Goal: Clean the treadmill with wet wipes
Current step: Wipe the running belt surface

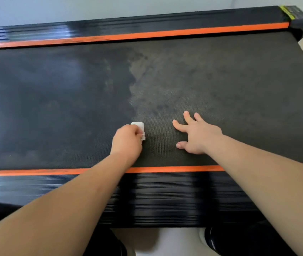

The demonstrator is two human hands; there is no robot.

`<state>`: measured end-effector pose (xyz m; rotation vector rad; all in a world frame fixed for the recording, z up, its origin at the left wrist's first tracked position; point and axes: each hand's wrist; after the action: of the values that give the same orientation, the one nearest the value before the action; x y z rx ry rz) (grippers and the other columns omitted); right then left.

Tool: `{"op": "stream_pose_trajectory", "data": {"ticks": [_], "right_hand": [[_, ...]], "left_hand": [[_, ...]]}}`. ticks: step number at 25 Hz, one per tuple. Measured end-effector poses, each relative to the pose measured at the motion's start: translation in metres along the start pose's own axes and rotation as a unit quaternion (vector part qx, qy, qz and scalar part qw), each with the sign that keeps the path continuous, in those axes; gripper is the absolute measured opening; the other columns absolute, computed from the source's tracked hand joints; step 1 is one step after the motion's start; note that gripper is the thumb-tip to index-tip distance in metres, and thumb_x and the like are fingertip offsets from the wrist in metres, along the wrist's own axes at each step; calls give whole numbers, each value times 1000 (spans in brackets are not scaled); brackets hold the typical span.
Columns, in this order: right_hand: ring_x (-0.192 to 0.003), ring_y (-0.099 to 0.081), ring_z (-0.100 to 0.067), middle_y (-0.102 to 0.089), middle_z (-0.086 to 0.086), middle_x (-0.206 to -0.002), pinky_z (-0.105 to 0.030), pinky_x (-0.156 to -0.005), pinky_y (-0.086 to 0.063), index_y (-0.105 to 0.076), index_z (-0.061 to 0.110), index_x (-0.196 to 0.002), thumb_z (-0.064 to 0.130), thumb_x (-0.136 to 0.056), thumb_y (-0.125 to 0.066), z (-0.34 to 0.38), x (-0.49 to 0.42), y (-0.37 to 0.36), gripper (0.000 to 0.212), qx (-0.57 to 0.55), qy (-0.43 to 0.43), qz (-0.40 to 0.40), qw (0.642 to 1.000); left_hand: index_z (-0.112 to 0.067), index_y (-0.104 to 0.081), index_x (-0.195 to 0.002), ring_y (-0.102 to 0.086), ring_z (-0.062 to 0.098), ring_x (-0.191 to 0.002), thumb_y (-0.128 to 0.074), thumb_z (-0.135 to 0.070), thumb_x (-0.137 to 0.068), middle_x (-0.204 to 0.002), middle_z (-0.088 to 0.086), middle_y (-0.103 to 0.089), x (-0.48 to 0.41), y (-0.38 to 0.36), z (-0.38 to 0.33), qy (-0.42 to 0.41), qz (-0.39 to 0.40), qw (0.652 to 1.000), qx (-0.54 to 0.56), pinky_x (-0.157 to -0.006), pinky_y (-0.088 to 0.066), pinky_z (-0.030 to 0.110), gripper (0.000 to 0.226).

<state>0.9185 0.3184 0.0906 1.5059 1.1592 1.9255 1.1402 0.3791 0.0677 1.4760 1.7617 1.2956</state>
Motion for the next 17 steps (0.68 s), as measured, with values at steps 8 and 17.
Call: {"op": "stream_pose_trajectory", "data": {"ticks": [8, 17], "right_hand": [[-158, 10, -21, 15, 12, -170, -55, -109, -39, 3, 59, -155, 69, -95, -50, -3, 2, -1, 81, 6, -3, 4, 1000], [-158, 10, -20, 15, 12, -170, -51, -112, -35, 1, 58, -155, 68, -96, -49, -1, 2, -5, 78, -2, 3, -19, 1000]], "left_hand": [[-21, -72, -94, -62, 27, -96, -59, -19, -95, -100, 2, -63, 22, -13, -20, -143, 115, 983, -26, -82, -47, 33, 13], [-17, -71, -101, -59, 27, -100, -58, -20, -98, -105, 7, -63, 32, -26, -55, -160, 139, 977, -32, -88, -48, 36, 13]]}}
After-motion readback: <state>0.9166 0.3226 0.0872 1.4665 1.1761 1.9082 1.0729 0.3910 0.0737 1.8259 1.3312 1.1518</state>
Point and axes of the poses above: each hand's wrist, its own x-axis away from the middle knuckle, its own y-axis out of the back of the hand, z = x × y
